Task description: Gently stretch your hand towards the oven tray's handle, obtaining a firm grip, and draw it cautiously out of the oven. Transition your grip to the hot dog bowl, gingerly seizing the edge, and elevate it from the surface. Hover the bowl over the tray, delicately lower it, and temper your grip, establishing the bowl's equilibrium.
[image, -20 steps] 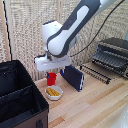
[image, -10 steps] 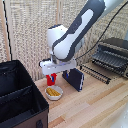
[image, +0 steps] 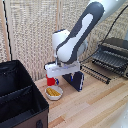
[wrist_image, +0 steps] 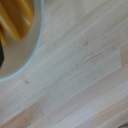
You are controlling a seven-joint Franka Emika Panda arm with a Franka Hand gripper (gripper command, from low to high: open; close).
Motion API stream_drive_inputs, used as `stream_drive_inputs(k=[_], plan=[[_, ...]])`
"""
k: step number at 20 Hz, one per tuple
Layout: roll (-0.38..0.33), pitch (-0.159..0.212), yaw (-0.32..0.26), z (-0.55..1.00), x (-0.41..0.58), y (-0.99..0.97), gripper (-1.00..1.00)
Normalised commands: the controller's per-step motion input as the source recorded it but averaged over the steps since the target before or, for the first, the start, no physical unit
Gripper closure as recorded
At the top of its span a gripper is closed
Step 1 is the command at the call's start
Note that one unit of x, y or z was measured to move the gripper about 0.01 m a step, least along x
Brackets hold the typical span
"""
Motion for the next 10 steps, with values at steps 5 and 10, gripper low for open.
stream_drive_inputs(k=[5, 10], plan=[[0.101, -0.053, 0.002, -0.32, 0.000, 0.06, -1.00], [0.059, -0.034, 0.000, -0.14, -0.015, 0.04, -1.00]])
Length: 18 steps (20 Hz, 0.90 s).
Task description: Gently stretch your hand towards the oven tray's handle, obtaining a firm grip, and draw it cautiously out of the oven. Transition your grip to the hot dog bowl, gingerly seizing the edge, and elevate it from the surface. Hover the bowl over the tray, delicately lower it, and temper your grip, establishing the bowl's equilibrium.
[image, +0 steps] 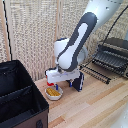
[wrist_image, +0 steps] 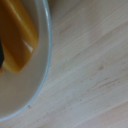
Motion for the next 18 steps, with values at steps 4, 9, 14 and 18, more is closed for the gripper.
stream_drive_inputs(k=[4, 9, 14, 18], plan=[[0.034, 0.008, 0.000, -0.17, 0.006, 0.00, 1.00], [0.000, 0.001, 0.004, -0.17, 0.054, 0.00, 1.00], [0.000, 0.000, 0.044, -0.05, 0.012, 0.00, 1.00], [0.000, 0.000, 0.031, 0.00, 0.027, 0.00, 1.00]])
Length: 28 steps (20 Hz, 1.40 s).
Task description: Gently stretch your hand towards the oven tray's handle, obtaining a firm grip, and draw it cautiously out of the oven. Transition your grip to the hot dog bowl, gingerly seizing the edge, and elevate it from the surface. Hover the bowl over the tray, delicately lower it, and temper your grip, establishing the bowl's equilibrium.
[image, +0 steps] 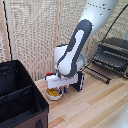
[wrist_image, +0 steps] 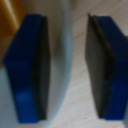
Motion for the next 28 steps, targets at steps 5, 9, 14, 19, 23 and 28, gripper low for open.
stream_drive_inputs(k=[5, 9, 14, 19, 23, 28], plan=[[0.020, -0.019, -0.079, 0.08, 0.078, 0.00, 1.00], [0.112, -0.003, -0.067, 0.39, 0.129, 0.00, 1.00], [0.143, 0.071, -0.114, 0.61, 0.245, 0.01, 1.00], [0.128, 0.111, -0.135, 0.63, 0.337, 0.03, 1.00], [0.065, 0.121, -0.150, 0.70, 0.524, 0.03, 1.00], [-0.002, 0.124, -0.187, 0.86, 0.491, -0.01, 1.00]])
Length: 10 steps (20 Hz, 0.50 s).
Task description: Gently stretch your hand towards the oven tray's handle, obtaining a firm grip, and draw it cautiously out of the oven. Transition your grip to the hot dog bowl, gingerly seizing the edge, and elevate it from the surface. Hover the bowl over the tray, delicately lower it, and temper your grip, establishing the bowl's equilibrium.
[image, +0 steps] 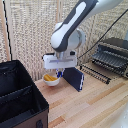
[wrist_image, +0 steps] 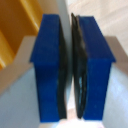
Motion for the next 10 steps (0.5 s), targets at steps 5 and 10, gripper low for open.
stream_drive_inputs(k=[5, 10], plan=[[-0.030, 0.132, -0.206, 0.91, 0.469, -0.09, 1.00], [-0.045, 0.129, -0.218, 0.91, 0.469, -0.14, 1.00]])
